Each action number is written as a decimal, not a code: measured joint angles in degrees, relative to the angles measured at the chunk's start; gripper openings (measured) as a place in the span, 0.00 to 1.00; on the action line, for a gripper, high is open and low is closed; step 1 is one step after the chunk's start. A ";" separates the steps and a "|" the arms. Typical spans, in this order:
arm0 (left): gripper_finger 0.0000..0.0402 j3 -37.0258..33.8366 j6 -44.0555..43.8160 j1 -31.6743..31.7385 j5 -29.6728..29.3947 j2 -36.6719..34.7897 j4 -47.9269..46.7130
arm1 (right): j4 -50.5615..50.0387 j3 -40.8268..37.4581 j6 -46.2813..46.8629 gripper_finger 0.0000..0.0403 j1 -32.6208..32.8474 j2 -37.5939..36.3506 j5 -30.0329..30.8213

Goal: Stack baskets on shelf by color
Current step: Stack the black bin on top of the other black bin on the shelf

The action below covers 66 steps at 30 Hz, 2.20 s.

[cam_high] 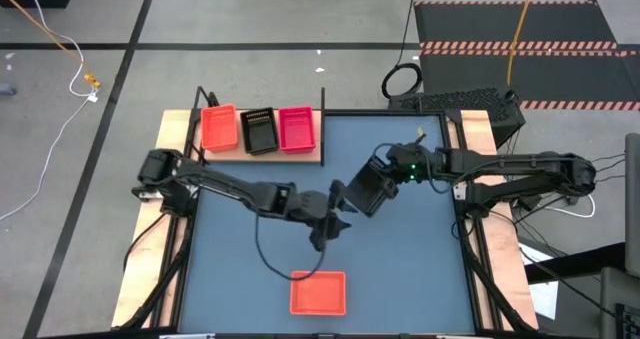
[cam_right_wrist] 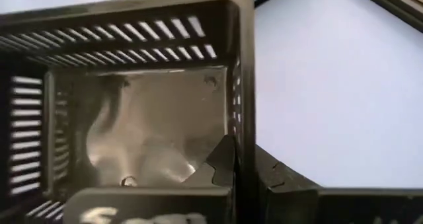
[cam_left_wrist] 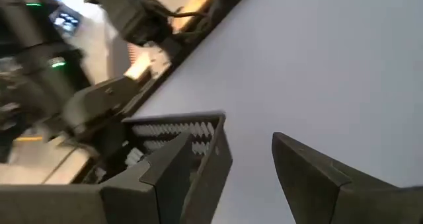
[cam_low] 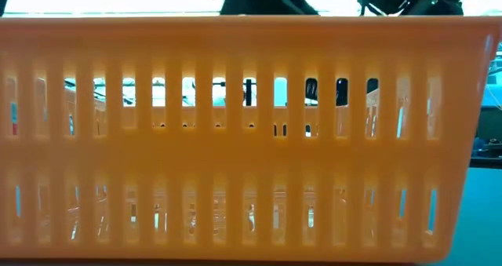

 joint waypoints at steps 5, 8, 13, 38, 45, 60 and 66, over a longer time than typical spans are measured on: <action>0.53 12.06 -3.21 0.74 3.33 8.83 -10.34 | -0.02 0.00 -1.27 0.00 0.07 -0.30 0.08; 0.53 20.67 -4.64 1.73 2.27 14.49 -20.12 | -0.14 0.00 -1.52 0.00 0.35 -0.26 0.09; 0.53 30.09 -6.16 2.15 -2.84 19.40 -30.21 | -1.09 0.00 -1.96 0.00 1.09 -0.26 0.06; 0.02 33.66 -6.43 -1.16 -13.35 16.20 -47.44 | 10.87 -0.07 -12.20 0.24 1.30 -5.37 3.29; 0.01 33.53 -13.86 0.64 -12.96 10.88 -58.39 | 11.27 -2.23 -15.43 0.35 1.79 -12.77 8.36; 0.01 16.59 -19.56 15.41 -13.60 -18.14 -58.71 | 12.70 -6.53 -16.93 0.32 4.57 -24.24 8.20; 0.01 -3.88 -15.86 23.24 -12.77 -30.92 -43.00 | 13.14 -6.54 -14.78 0.32 4.57 -25.16 9.04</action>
